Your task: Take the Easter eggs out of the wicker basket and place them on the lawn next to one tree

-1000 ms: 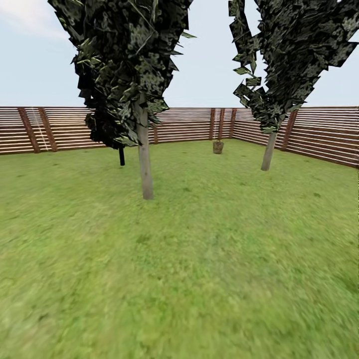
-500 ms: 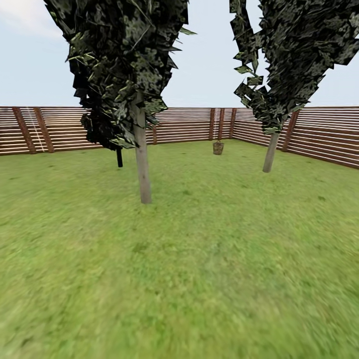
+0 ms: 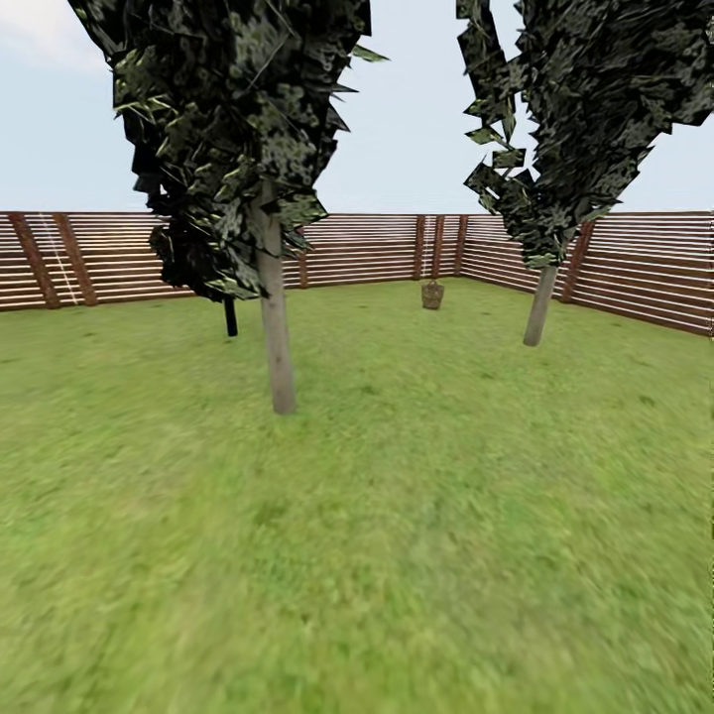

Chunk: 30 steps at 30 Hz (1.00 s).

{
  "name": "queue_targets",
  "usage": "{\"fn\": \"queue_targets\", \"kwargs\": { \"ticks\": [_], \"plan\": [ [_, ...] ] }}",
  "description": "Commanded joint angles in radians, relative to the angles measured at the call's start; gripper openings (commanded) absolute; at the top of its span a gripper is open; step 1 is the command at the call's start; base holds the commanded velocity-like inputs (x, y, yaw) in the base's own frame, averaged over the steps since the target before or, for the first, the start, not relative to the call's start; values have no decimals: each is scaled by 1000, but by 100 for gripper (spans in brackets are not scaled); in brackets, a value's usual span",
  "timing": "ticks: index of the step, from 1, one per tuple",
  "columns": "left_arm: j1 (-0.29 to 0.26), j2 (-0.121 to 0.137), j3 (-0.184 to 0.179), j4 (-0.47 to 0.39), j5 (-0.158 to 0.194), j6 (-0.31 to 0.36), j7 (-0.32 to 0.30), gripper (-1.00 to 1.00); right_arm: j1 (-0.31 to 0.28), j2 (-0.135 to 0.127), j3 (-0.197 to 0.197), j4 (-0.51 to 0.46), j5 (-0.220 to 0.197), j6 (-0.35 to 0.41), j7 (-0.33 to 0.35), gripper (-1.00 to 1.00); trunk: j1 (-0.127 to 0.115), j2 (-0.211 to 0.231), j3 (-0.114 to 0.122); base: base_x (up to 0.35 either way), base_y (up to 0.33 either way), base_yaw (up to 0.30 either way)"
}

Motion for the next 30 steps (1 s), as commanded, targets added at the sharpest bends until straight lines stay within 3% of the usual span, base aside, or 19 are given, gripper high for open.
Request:
{"fn": "queue_targets", "kwargs": {
  "ticks": [1,11,25,27,30],
  "plan": [
    [0,0,0,0,0,0,0,100,-1,0,1,2,4,1,-4,100,1,0,-1,335,0,-228],
    [0,0,0,0,0,0,0,100,-1,0,1,2,4,1,-4,100,1,0,-5,335,0,-197],
    [0,-1,2,-7,9,4,0,100,-1,1,-7,1,-9,5,-4,100,1,0,-6,336,0,-14],
    [0,1,16,-21,40,4,1,100,-1,0,-10,1,-11,16,-5,100,1,0,-6,335,0,33],
    [0,2,69,-56,161,3,1,100,-1,-5,-12,1,-12,30,-5,100,1,0,-7,335,0,160]
  ]
}}
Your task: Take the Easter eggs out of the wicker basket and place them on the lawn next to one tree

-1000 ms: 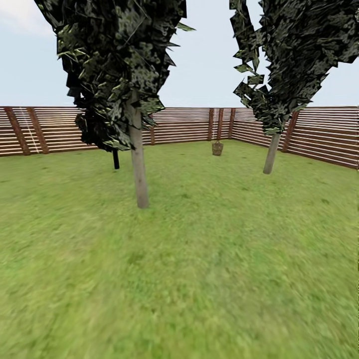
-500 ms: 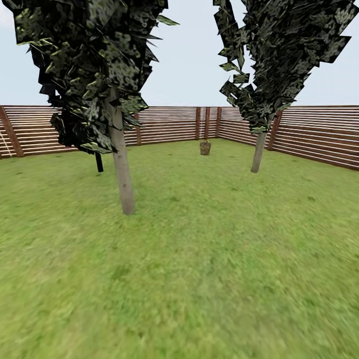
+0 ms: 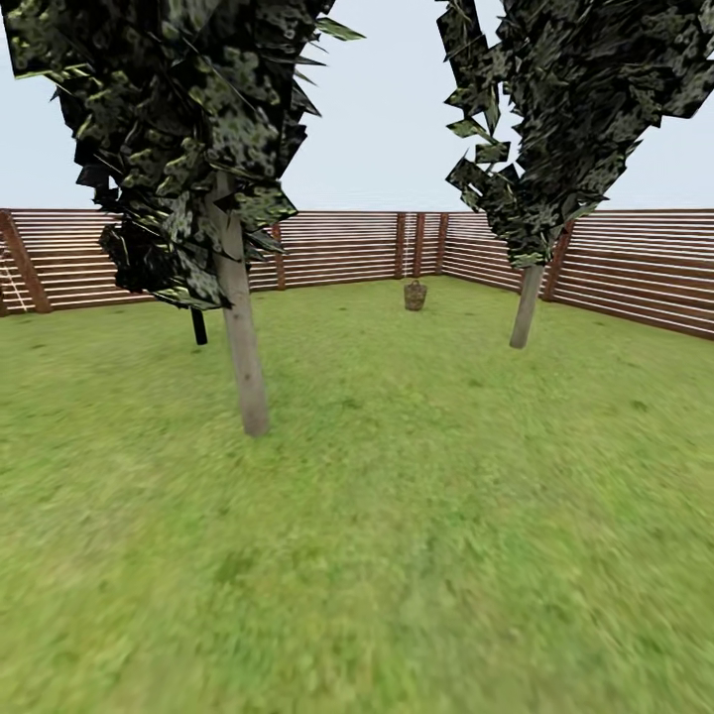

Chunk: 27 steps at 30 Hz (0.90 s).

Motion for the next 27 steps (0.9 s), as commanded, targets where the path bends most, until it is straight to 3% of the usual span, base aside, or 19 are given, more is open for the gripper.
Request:
{"fn": "queue_targets", "kwargs": {
  "ticks": [1,5,8,9,11,12,15,17,18,20,23,24,27],
  "plan": [
    [1,1,19,-14,45,0,-1,100,-1,0,0,2,3,4,0,100,1,0,-1,335,0,151],
    [0,4,35,-124,87,45,-33,100,-1,-9,0,-15,7,-49,81,100,1,0,-2,335,0,50],
    [0,7,37,-277,99,145,-61,100,-1,-24,4,-108,13,-84,118,100,1,0,-3,335,0,5],
    [-2,8,38,-364,133,211,-65,100,-1,-6,16,-137,33,-88,113,100,1,0,-4,335,0,1],
    [-9,8,38,-455,179,285,-62,100,-3,4,31,-190,66,-85,97,100,-3,7,-1,335,0,1],
    [-20,6,38,-509,193,314,-60,100,-4,-2,34,-261,73,-55,90,100,-7,14,3,335,0,0],
    [-73,0,37,-680,213,361,-54,100,-15,-30,38,-602,79,302,83,100,-19,35,12,335,0,0],
    [-101,0,37,-727,215,377,-52,100,-39,-37,38,-761,68,438,80,100,-22,42,15,335,0,0],
    [-159,6,37,-758,216,392,-52,100,-85,-36,39,-913,57,523,58,100,-22,42,15,337,0,0],
    [-205,11,38,-766,215,398,-52,100,-129,-29,40,-959,54,569,25,100,-22,42,15,337,0,0],
    [-276,16,38,-772,207,427,-17,100,-240,16,41,-983,52,633,-85,100,-22,42,15,337,0,0],
    [-294,16,37,-774,206,476,35,100,-306,31,41,-963,52,647,-143,100,-22,42,15,337,0,0],
    [-374,13,38,-799,212,568,120,100,-457,42,41,-839,44,659,-194,100,-22,42,15,338,0,0]
  ]
}}
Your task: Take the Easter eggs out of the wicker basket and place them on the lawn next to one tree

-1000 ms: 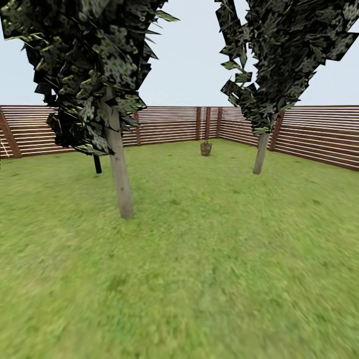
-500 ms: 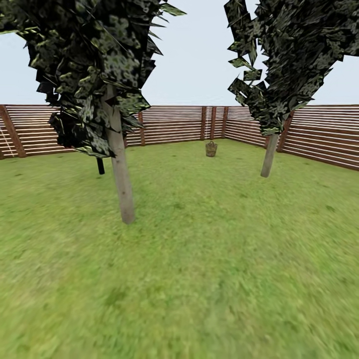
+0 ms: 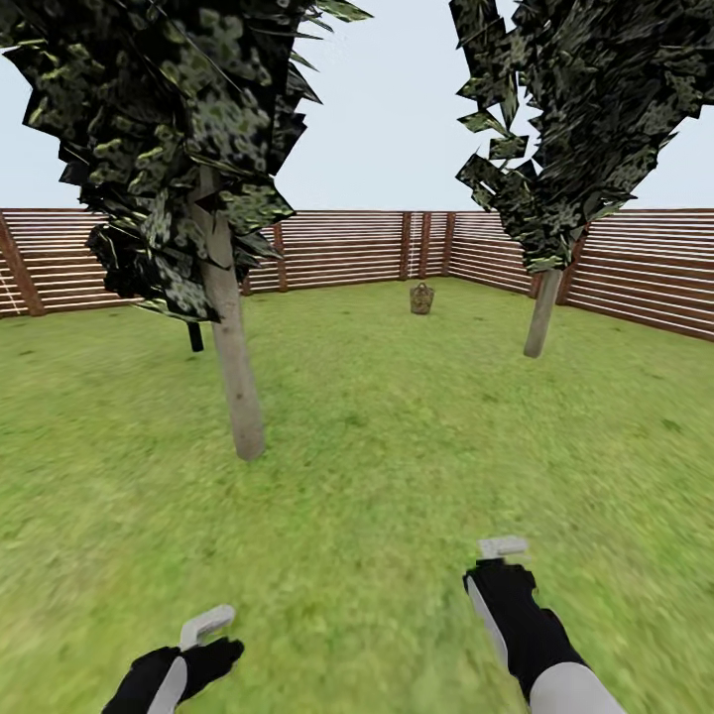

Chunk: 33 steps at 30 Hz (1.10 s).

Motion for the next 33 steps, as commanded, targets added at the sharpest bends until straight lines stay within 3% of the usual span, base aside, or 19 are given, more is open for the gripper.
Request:
{"fn": "queue_targets", "kwargs": {
  "ticks": [1,3,4,5,7,9,10,12,14,16,20,22,23,25,27,29,30,33],
  "plan": [
    [-62,-4,0,-14,17,30,25,100,-69,1,1,106,-28,7,-8,100,1,-1,-2,338,0,0],
    [-118,-22,0,-16,43,57,35,100,-145,-4,2,254,-99,-6,-12,100,1,-1,-2,339,0,0],
    [-140,-45,-1,-9,72,85,42,100,-185,-14,2,325,-140,-32,-13,100,1,-1,-2,339,0,0],
    [-149,-60,-3,2,84,100,44,100,-201,-26,2,352,-156,-53,-13,100,1,-1,-2,340,0,0],
    [-161,-75,-7,42,78,118,45,100,-225,-58,2,386,-177,-85,-9,100,1,-1,-2,340,0,0],
    [-190,-69,-3,50,57,125,48,100,-236,-81,2,391,-191,-93,-7,100,1,-1,-2,340,0,0],
    [-212,-73,-2,44,58,125,48,100,-239,-80,2,391,-193,-90,-7,100,1,-1,-2,340,0,0],
    [-253,-128,-14,67,54,126,48,100,-258,-44,4,391,-192,-29,-7,100,1,-1,-2,339,0,0],
    [-262,-146,-17,89,42,125,50,100,-277,-17,6,379,-191,33,-6,100,1,-1,-2,337,0,0],
    [-265,-147,-16,97,38,123,51,100,-284,10,12,370,-193,34,-3,100,1,-1,-2,339,0,0],
    [-267,-147,-22,93,30,124,54,100,-289,28,53,382,-184,-109,-2,100,1,-1,-2,342,0,0],
    [-268,-140,-21,95,16,126,89,100,-289,-1,110,420,-181,-140,16,100,1,-1,-2,342,0,0],
    [-268,-122,-18,94,7,126,118,100,-289,-48,127,431,-187,-148,74,100,1,-1,-2,342,0,0],
    [-268,-85,-17,97,5,124,138,100,-289,-96,137,440,-197,-150,210,100,1,-1,-2,342,0,0],
    [-268,-64,-17,99,6,123,142,100,-290,-121,140,443,-201,-150,275,100,1,-1,-2,342,0,0],
    [-268,-57,-18,100,6,123,143,100,-290,-129,141,443,-205,-152,210,100,1,-1,-2,342,0,0],
    [-268,-58,-19,108,6,128,144,100,-291,-129,142,443,-208,-153,115,100,1,-1,-2,342,0,0],
    [-268,-62,-19,113,6,130,149,100,-290,-128,143,439,-209,-149,78,100,1,-1,-2,342,0,0]
  ]
}}
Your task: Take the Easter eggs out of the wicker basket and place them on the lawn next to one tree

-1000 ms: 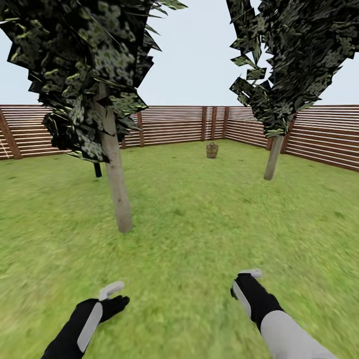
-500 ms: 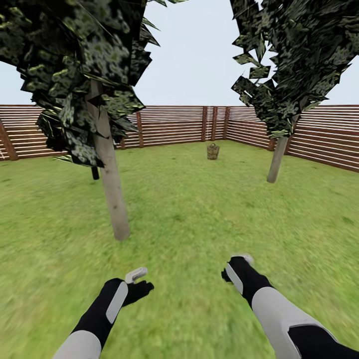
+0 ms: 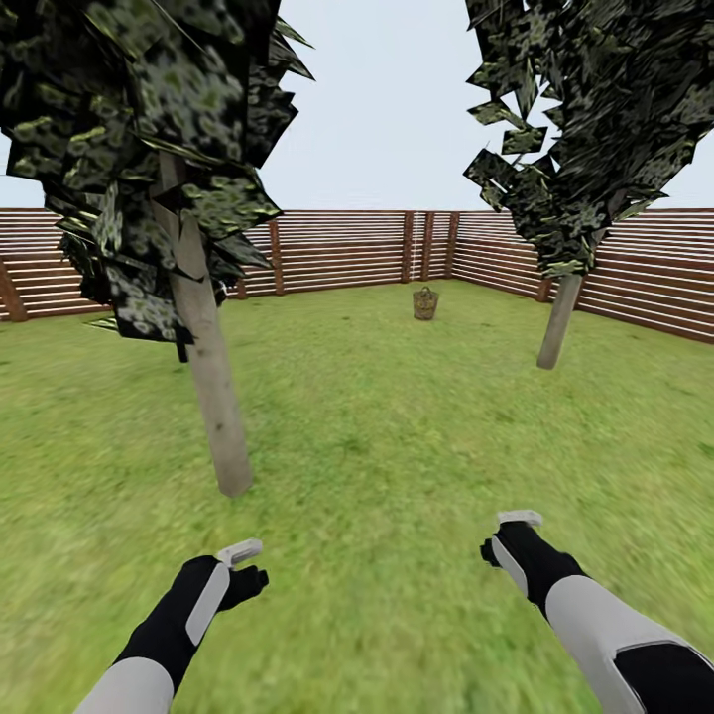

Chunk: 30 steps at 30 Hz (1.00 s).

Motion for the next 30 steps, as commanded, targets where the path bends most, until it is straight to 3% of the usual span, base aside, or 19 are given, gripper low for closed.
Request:
{"fn": "queue_targets", "kwargs": {
  "ticks": [1,3,6,7,9,10,12,14,20,22,25,30],
  "plan": [
    [0,-5,3,-1,9,3,10,100,-1,1,8,-12,-11,8,-11,100,1,-1,-1,343,0,0],
    [0,-19,2,0,5,2,13,100,-1,15,8,-61,-19,27,-16,100,1,-1,-1,343,0,0],
    [0,-41,-1,0,0,-1,16,100,-1,62,14,-132,-93,102,-18,100,1,-1,-1,342,0,0],
    [0,-42,-1,2,1,-1,17,100,-1,63,16,-142,-100,111,-19,100,1,-1,-1,343,0,0],
    [0,-37,0,4,0,0,15,100,0,40,19,-146,-102,123,-19,100,1,-1,-1,343,-7,0],
    [0,-33,1,4,0,-1,15,100,0,13,19,-138,-105,125,-13,100,1,-1,-1,342,-39,0],
    [0,-24,1,5,-2,-1,14,100,0,-39,20,-123,-111,127,27,100,1,-1,-1,342,-70,0],
    [0,-20,0,4,-3,-3,14,100,0,-65,21,-116,-115,130,89,100,1,-1,-1,342,-82,0],
    [0,-15,-3,-6,-8,-6,12,100,0,-41,19,-113,-107,132,116,100,1,-1,-1,342,-17,0],
    [0,10,0,-10,-44,-6,10,100,0,-58,16,-112,-107,132,117,100,1,-1,-1,342,-1,0],
    [0,53,1,-7,-65,-8,6,100,0,-58,18,-108,-107,131,117,100,1,-1,-1,342,0,0],
    [1,68,1,-2,-70,-7,3,100,0,-49,17,-104,-112,128,118,100,1,-1,-1,342,0,0]
  ]
}}
